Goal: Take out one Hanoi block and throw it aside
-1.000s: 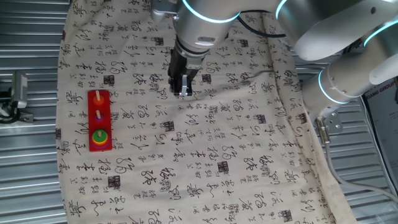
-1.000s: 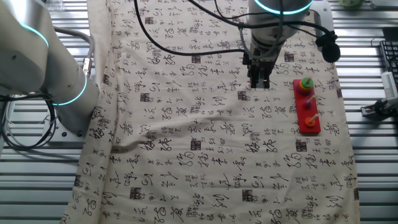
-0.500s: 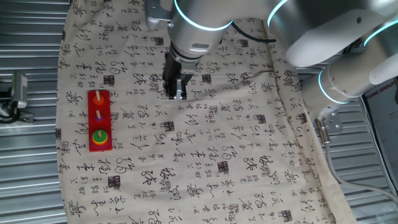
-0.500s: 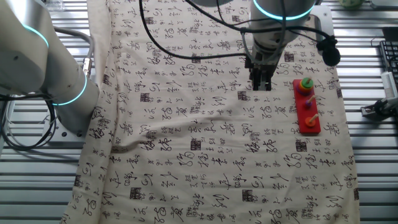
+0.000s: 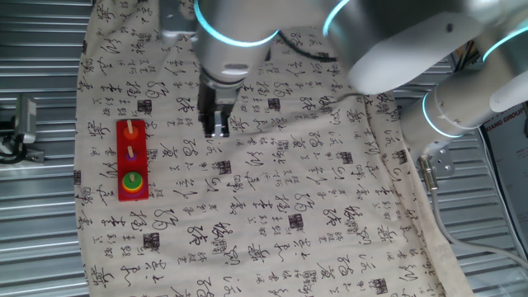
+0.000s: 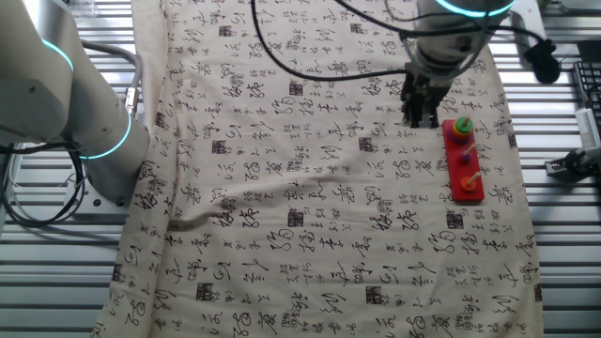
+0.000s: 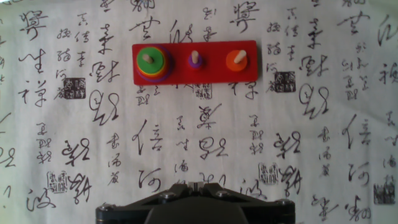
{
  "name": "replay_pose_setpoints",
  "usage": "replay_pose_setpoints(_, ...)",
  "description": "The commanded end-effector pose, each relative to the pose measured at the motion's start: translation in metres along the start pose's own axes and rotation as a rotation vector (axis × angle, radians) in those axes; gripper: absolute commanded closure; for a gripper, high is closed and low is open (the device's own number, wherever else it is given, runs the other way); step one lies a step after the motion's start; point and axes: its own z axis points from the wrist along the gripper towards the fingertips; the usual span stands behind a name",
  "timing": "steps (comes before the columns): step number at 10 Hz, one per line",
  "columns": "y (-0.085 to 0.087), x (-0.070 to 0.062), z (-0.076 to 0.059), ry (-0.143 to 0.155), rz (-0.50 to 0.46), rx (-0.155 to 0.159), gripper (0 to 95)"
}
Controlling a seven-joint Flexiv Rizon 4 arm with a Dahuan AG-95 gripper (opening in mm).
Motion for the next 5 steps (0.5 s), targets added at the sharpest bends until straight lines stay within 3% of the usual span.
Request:
replay_pose_setpoints(1,0.003,-0.006,0.003,-0.002,-0.02,-0.001,95.0)
replay_pose_setpoints(5,0.017,-0.019,0.008,-0.002,-0.06,0.003,95.0)
